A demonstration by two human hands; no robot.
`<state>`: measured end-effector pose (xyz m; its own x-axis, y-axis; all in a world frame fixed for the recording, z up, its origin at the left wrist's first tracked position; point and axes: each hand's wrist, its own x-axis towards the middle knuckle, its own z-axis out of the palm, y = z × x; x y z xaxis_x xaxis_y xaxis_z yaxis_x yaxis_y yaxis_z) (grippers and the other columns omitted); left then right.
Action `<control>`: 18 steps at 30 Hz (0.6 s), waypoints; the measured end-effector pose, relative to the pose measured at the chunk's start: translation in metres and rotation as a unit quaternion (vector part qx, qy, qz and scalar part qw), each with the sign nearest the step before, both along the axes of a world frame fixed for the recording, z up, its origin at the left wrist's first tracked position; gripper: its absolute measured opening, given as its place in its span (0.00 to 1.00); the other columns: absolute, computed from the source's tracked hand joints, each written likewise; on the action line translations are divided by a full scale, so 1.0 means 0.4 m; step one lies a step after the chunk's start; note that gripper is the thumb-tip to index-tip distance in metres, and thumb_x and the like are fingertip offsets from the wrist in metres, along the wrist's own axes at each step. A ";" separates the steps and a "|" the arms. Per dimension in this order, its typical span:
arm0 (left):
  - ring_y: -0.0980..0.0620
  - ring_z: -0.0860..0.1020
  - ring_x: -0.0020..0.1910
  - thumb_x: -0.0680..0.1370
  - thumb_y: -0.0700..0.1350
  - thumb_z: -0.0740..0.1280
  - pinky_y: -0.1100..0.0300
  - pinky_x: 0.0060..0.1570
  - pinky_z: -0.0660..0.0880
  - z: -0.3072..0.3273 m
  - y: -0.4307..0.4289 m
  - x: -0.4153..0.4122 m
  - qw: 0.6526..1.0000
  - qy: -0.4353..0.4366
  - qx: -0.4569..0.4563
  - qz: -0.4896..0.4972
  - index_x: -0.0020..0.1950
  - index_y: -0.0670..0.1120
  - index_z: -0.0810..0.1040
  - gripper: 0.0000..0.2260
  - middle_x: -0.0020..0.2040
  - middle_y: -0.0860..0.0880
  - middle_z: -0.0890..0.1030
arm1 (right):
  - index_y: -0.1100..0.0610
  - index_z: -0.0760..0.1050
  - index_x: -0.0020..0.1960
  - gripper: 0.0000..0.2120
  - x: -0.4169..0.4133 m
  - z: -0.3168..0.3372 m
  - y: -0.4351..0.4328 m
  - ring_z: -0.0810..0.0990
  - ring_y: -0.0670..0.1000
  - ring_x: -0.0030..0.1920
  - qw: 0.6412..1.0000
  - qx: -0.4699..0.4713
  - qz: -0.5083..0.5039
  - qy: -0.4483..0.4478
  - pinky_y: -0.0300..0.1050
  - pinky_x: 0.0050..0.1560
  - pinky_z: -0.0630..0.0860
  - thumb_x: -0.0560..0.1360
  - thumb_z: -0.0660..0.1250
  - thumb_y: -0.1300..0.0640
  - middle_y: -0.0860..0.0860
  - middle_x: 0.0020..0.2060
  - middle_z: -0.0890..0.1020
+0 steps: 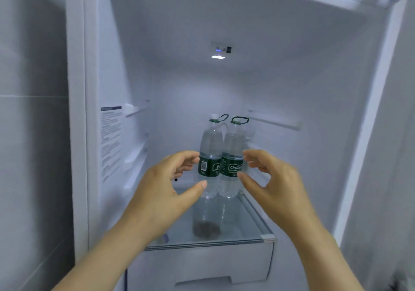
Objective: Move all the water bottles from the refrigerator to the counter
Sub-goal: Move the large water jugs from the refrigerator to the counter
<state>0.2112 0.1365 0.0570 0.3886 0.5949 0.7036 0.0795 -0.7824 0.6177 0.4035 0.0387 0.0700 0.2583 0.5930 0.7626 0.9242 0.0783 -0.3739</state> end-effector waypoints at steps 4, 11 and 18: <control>0.65 0.78 0.55 0.66 0.57 0.70 0.63 0.60 0.74 0.002 0.067 0.076 0.999 0.018 0.005 0.029 0.54 0.66 0.73 0.17 0.55 0.64 0.80 | 0.51 0.77 0.61 0.18 0.083 -0.003 0.079 0.80 0.43 0.53 1.000 -0.011 -0.017 -0.022 0.39 0.54 0.75 0.73 0.73 0.54 0.42 0.52 0.82; 0.65 0.77 0.56 0.71 0.47 0.75 0.64 0.60 0.73 -0.010 0.190 0.183 0.997 0.034 0.013 0.070 0.58 0.60 0.74 0.19 0.57 0.63 0.79 | 0.49 0.76 0.64 0.19 0.178 -0.040 0.202 0.77 0.40 0.56 0.999 -0.005 0.022 0.045 0.37 0.58 0.73 0.74 0.72 0.52 0.40 0.56 0.80; 0.62 0.78 0.56 0.72 0.45 0.74 0.63 0.58 0.75 -0.048 0.295 0.233 0.993 0.060 0.010 0.105 0.62 0.53 0.76 0.20 0.58 0.60 0.79 | 0.49 0.76 0.64 0.20 0.224 -0.069 0.299 0.79 0.42 0.54 0.998 -0.034 0.019 0.049 0.41 0.58 0.76 0.73 0.73 0.52 0.41 0.54 0.81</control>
<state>0.3042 0.2547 0.0379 0.3388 0.6575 0.6730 0.3141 -0.7532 0.5779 0.4930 0.1583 0.0425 0.3054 0.6539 0.6922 0.8799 0.0840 -0.4676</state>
